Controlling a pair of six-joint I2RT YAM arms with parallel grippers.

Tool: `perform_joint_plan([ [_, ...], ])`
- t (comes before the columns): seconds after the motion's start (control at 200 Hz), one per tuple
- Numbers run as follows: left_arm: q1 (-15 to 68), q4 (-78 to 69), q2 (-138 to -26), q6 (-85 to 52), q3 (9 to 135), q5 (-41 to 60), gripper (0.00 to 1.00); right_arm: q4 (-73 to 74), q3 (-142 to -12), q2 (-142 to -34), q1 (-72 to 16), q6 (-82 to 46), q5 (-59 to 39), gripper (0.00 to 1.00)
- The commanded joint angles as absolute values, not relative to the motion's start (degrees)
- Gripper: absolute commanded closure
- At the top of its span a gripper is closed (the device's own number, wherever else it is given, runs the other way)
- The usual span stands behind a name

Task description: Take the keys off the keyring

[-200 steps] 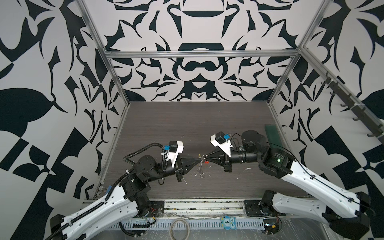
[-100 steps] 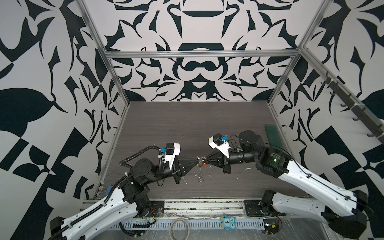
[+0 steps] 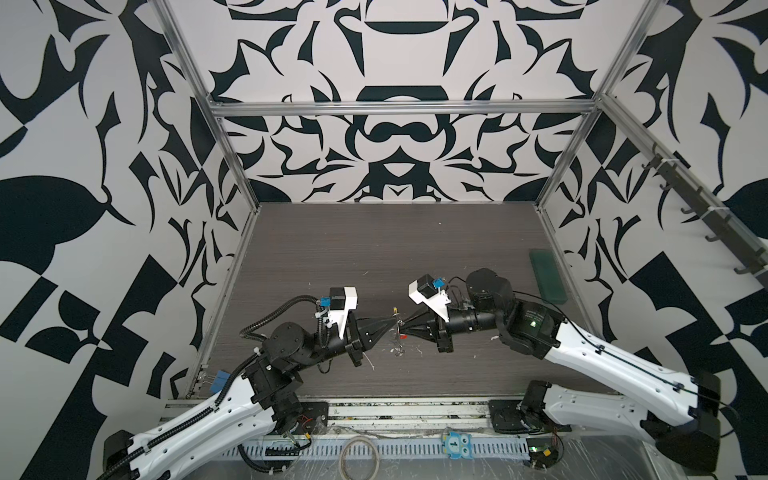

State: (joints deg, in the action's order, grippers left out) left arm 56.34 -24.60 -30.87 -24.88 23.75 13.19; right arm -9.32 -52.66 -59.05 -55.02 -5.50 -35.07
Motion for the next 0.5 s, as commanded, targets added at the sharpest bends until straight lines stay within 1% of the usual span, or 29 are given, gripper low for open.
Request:
perform_joint_plan([
  [0.0, 56.33, -35.14, -30.08, -25.04, 24.52, 9.89, 1.0, -8.08, -49.85, -59.06, -57.18, -6.71, -32.53, 1.0],
  [0.19, 56.32, -34.65, -31.37, -24.79, 25.16, 11.15, 1.0, -5.78, -48.95, -58.36, -59.1, -6.95, -32.1, 1.0],
  [0.28, 56.34, -33.54, -31.65, -24.7, 25.47, 12.36, 1.0, -7.24, -49.66, -56.02, -59.24, -6.44, -30.28, 1.0],
  [0.3, 56.32, -33.43, -31.59, -24.7, 25.46, 12.47, 1.0, -7.64, -49.85, -55.31, -59.24, -6.3, -29.7, 0.98],
  [0.435, 56.34, -32.47, -30.73, -24.57, 24.89, 12.16, 1.0, -9.87, -51.51, -49.94, -59.21, -5.94, -27.13, 0.77],
  [0.495, 56.29, -31.75, -30.26, -24.43, 24.87, 11.97, 1.0, -9.95, -52.47, -47.78, -59.24, -6.21, -26.58, 0.72],
])
